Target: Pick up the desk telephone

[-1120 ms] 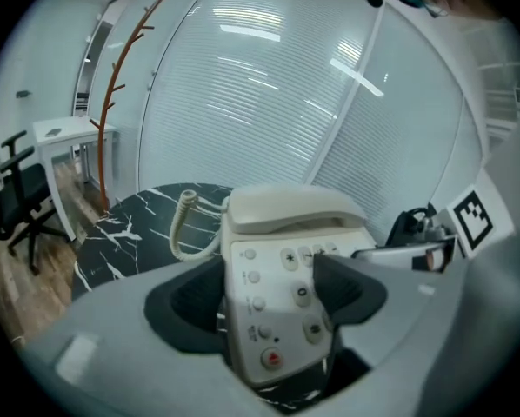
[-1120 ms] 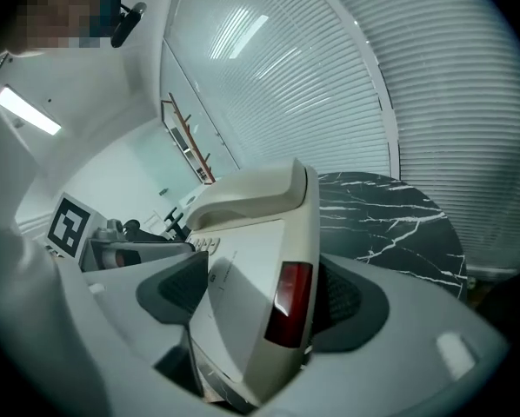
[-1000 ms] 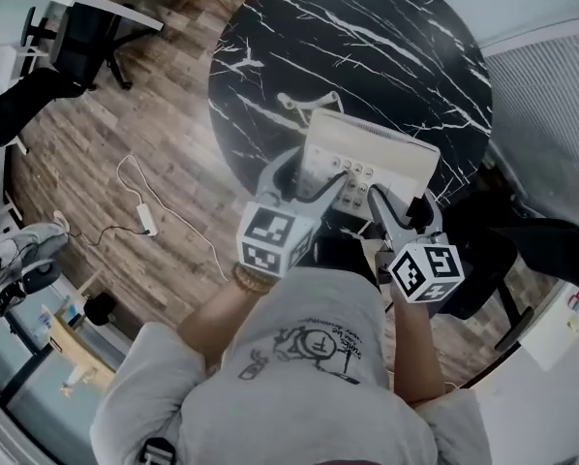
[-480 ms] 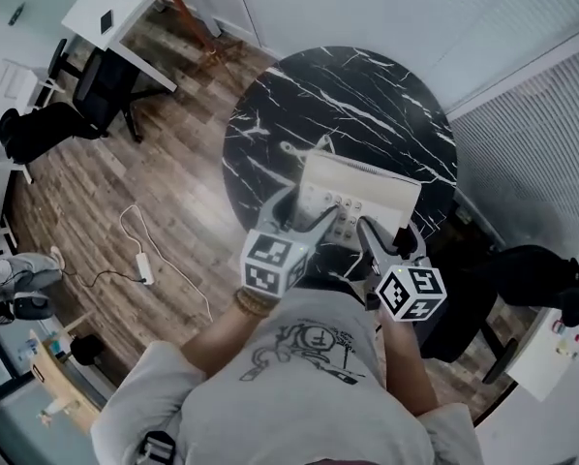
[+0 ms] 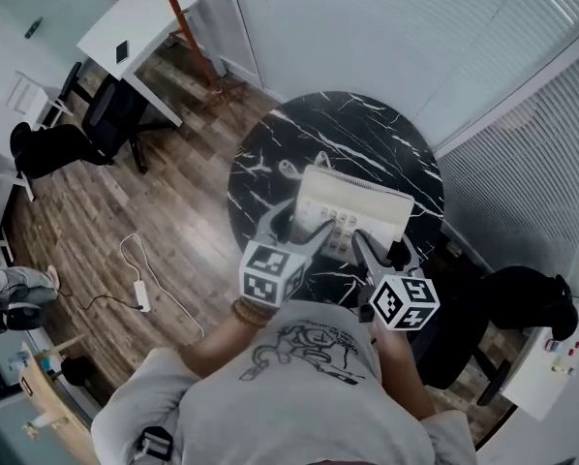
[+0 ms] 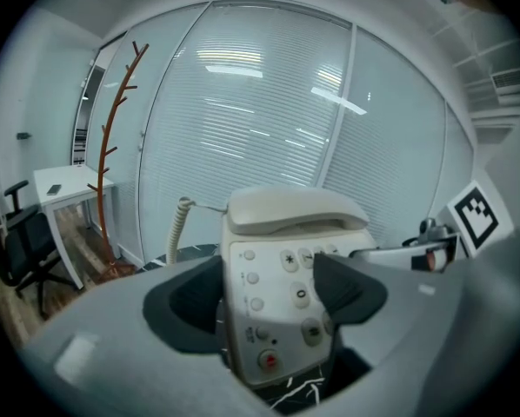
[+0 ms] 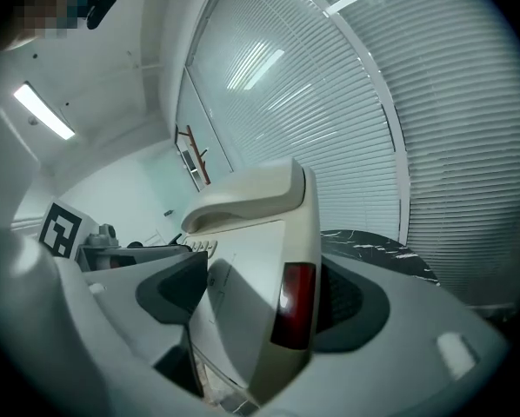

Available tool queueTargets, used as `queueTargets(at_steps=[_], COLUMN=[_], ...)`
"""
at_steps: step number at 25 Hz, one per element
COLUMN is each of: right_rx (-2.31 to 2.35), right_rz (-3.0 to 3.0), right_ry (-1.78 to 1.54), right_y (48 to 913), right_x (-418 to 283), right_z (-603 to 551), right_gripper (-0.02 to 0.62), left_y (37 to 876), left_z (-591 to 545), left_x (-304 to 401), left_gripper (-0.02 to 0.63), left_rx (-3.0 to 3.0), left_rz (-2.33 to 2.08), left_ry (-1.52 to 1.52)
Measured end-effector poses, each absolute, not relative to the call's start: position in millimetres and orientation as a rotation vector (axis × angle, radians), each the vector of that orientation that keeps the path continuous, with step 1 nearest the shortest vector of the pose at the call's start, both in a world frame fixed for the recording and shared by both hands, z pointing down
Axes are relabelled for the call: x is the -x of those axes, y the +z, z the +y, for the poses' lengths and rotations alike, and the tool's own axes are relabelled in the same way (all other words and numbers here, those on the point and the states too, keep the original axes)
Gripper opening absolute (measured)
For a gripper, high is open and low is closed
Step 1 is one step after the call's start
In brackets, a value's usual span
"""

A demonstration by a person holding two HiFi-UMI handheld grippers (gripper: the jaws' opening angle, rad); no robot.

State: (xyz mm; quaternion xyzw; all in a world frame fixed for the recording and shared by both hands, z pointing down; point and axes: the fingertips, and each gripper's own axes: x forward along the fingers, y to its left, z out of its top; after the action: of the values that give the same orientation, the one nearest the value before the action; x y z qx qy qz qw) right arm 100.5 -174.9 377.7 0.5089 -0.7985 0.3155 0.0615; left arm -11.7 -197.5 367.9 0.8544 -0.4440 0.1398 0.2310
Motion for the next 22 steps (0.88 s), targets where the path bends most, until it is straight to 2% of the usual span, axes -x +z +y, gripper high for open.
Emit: queueTargets(at_steps=[9,22], right_rx=[-1.568,-1.565], right_rz=[-2.448,-2.455], right_ry=[0.882,0.843], right_y=[338.8,336.3], right_x=[-99.5,-101.9], right_z=[-182.3,-176.7], right_gripper=[0.362,0.36], left_y=[330.2,329.2], left_z=[-204.2,-197.5], left_x=[12.4,10.2], left_gripper=[0.322,0.324], left_rx=[-2.394,-2.396], left_rz=[-1.235,-1.242], left_ry=[0.329,0.322])
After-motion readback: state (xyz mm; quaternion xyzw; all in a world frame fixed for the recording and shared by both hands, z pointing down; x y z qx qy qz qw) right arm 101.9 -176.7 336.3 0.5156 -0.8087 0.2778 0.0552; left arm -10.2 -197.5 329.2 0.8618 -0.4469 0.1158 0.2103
